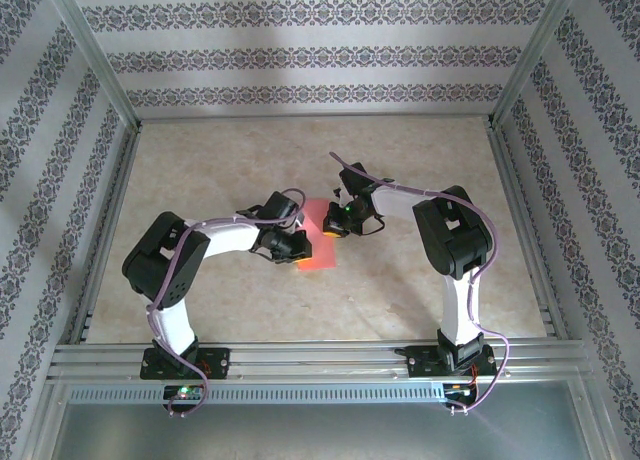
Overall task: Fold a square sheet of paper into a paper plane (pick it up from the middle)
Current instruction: Fold the paper in half at the center of the table.
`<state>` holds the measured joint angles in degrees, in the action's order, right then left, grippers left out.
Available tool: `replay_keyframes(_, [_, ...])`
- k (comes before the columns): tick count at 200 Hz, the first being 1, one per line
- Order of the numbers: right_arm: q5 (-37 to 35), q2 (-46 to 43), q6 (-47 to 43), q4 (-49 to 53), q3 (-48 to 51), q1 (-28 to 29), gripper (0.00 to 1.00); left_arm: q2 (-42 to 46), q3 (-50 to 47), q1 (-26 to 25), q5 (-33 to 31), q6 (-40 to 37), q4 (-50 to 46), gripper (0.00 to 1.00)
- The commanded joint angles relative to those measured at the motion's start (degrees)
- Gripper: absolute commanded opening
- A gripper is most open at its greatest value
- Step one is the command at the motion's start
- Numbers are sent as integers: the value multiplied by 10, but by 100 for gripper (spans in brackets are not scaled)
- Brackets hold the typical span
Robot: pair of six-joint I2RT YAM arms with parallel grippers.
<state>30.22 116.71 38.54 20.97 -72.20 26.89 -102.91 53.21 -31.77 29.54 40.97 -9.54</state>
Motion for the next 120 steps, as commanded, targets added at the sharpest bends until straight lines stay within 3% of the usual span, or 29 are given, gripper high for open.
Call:
replay_keyframes(1, [-105, 50, 21, 67, 45, 5, 6, 12, -51, -9, -5, -5, -46, 13])
replay_keyframes(30, [-111, 50, 28, 66, 48, 5, 6, 39, -87, -18, -7, 3, -40, 13])
replay_keyframes(62, [-114, 47, 30, 65, 51, 4, 6, 67, -66, -42, -52, -2, -146, 13])
replay_keyframes(98, [-112, 48, 16, 70, 50, 5, 6, 82, 6, -38, -63, -39, -191, 13])
replay_keyframes(120, [-114, 48, 0, 77, 49, 5, 7, 76, 58, -11, -47, -49, -151, 13])
